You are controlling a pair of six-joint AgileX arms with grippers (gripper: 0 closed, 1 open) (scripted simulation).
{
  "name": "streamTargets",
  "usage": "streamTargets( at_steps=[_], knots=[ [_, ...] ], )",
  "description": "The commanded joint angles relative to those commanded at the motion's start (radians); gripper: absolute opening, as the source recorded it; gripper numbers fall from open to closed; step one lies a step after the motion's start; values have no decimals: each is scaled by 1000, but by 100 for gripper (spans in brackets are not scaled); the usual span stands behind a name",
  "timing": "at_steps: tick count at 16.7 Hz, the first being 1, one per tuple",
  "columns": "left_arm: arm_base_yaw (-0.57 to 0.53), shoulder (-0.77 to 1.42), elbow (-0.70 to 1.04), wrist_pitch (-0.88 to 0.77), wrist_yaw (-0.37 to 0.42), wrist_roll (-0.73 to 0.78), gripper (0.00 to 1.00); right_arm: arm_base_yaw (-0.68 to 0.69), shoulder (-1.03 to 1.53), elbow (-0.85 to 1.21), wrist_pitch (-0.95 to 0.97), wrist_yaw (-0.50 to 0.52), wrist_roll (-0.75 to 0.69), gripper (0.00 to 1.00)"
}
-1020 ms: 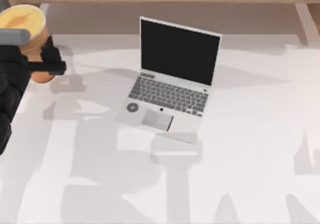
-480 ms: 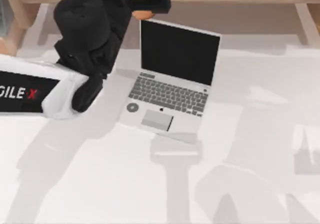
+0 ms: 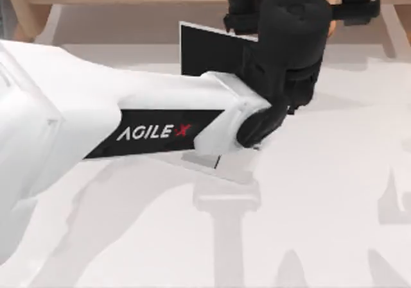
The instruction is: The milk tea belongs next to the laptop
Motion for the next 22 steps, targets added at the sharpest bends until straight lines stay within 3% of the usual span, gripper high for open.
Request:
streamTargets(
  at_steps=[5, 9, 22],
  knots=[
    [-129, 182, 174, -215, -232, -49, 0, 0, 0, 0, 0, 0, 0, 100],
    [-173, 286, 239, -329, -354, -69, 0, 0, 0, 0, 0, 0, 0, 100],
    [-177, 302, 258, -329, -379, -69, 0, 0, 0, 0, 0, 0, 0, 100]
  ],
)
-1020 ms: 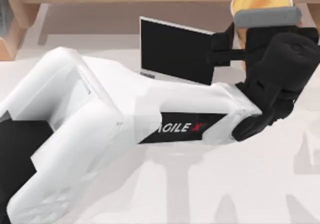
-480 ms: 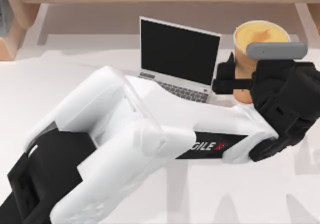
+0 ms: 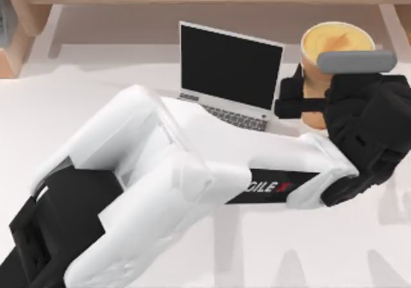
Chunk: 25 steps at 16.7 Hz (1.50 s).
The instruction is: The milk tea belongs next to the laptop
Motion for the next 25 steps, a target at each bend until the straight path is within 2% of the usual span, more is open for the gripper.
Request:
streamTargets(
  at_steps=[19, 25],
  knots=[
    [-3, 64, -33, 60, 1, -4, 0, 0, 0, 0, 0, 0, 0, 100],
    [-3, 64, -33, 60, 1, -4, 45, 0, 0, 0, 0, 0, 0, 100]
  ],
)
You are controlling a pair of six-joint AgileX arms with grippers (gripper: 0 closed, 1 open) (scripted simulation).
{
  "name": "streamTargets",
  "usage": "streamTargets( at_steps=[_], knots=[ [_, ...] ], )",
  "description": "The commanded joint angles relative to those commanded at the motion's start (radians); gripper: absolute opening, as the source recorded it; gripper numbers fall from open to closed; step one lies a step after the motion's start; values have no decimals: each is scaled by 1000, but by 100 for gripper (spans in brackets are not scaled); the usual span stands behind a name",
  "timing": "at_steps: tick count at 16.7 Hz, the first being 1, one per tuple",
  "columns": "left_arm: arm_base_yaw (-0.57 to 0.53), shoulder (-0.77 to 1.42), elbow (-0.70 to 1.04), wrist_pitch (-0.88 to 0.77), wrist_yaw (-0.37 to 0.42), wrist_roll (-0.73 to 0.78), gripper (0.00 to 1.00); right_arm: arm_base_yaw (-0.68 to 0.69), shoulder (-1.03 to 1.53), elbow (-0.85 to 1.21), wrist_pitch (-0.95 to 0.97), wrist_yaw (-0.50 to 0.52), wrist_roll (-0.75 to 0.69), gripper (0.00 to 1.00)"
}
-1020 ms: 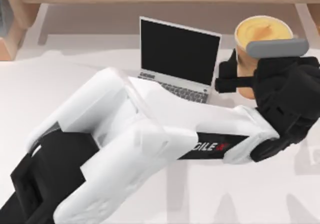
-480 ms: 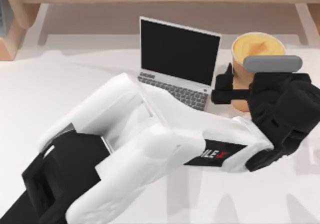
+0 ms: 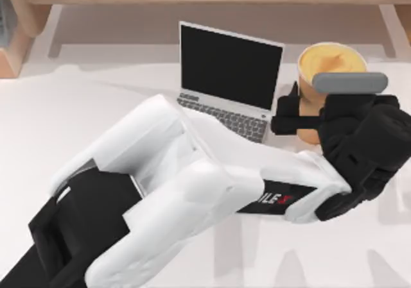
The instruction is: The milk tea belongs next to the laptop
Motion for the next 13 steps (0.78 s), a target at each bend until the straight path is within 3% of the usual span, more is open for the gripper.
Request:
streamTargets(
  at_steps=[7, 13],
  knots=[
    [0, 0, 0, 0, 0, 0, 98, 0, 0, 0, 0, 0, 0, 100],
    [0, 0, 0, 0, 0, 0, 100, 0, 0, 0, 0, 0, 0, 100]
  ],
)
